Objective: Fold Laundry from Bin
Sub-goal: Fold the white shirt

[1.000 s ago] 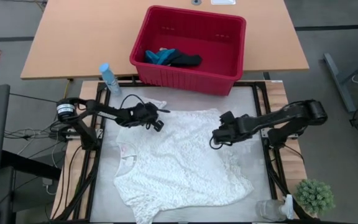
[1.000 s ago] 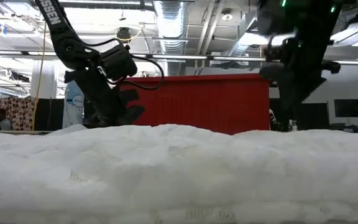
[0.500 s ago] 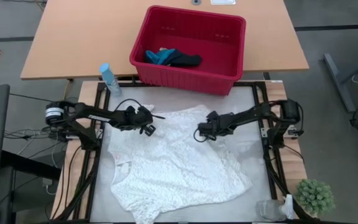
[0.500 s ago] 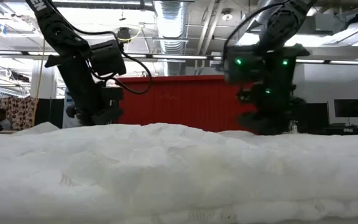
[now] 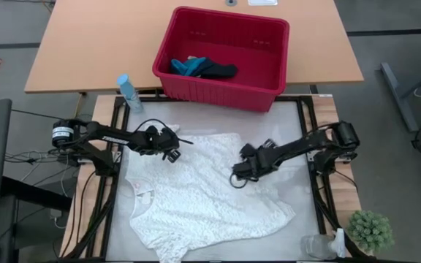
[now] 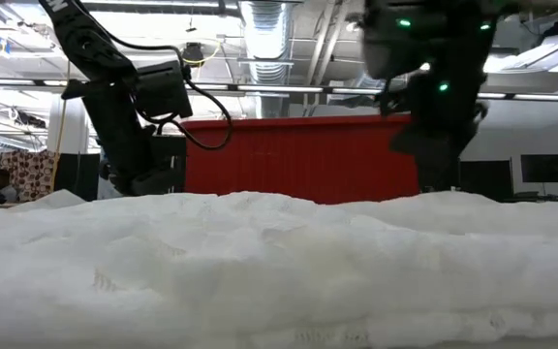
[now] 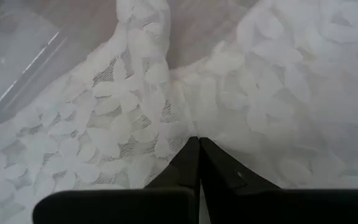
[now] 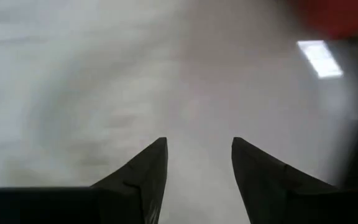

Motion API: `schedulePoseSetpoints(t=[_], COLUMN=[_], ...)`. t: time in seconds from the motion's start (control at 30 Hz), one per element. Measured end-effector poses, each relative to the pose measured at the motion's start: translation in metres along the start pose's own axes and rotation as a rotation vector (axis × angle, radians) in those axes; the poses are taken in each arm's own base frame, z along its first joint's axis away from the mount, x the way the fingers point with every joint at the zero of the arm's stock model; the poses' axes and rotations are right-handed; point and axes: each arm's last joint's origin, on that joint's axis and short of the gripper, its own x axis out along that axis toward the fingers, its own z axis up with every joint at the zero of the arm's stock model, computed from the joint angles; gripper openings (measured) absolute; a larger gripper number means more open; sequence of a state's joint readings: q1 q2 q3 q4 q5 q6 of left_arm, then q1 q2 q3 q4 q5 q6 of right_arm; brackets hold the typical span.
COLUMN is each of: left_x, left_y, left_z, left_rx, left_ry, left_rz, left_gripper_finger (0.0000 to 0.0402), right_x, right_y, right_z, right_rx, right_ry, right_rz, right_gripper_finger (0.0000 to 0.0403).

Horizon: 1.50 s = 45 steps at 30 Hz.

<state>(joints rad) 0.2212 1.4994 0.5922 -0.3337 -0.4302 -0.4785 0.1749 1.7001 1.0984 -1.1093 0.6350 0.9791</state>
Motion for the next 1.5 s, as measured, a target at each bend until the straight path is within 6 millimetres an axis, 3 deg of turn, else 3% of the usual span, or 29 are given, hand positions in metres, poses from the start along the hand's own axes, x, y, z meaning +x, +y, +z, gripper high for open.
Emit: schedulePoseSetpoints(t=[0.07, 0.17, 0.37, 0.5, 0.7, 0.87, 1.1, 1.27, 1.5], left_x=[-0.001, -0.002, -0.003, -0.004, -0.005, -0.005, -0.005, -0.005, -0.005], left_y=[-0.002, -0.003, -0.006, -0.008, -0.010, -0.011, -0.011, -0.011, -0.011], left_z=[-0.001, -0.002, -0.003, -0.005, -0.006, -0.005, -0.005, -0.005, -0.004], left_rx=[0.009, 0.018, 0.033, 0.039, 0.048, 0.047, 0.044, 0.045, 0.032], left_ry=[-0.005, -0.007, -0.015, -0.018, -0.022, -0.024, -0.024, -0.027, -0.033], left_rz=[0.004, 0.004, 0.005, 0.001, -0.005, -0.006, -0.005, -0.005, -0.007], left_gripper_finger=[0.0000, 0.0000, 0.0000, 0.0000, 0.0000, 0.0000, 0.0000, 0.0000, 0.0000], right_x=[-0.005, -0.002, 0.035, 0.065, 0.100, 0.111, 0.107, 0.079, 0.046], right_y=[-0.016, -0.037, -0.061, -0.075, -0.073, -0.054, -0.045, -0.042, -0.051], right_z=[0.002, 0.013, 0.042, 0.047, 0.040, 0.043, 0.042, 0.046, 0.057], right_rx=[0.055, 0.118, 0.126, 0.160, 0.120, 0.066, 0.039, -0.018, -0.015], right_ry=[-0.046, -0.086, -0.206, -0.243, -0.151, -0.161, -0.176, -0.305, -0.554], right_rz=[-0.070, -0.021, 0.357, 0.458, 0.427, 0.574, 0.612, 0.702, 0.685], right_gripper_finger=[0.0201, 0.0193, 0.0169, 0.0160, 0.0161, 0.0167, 0.0168, 0.0169, 0.0169])
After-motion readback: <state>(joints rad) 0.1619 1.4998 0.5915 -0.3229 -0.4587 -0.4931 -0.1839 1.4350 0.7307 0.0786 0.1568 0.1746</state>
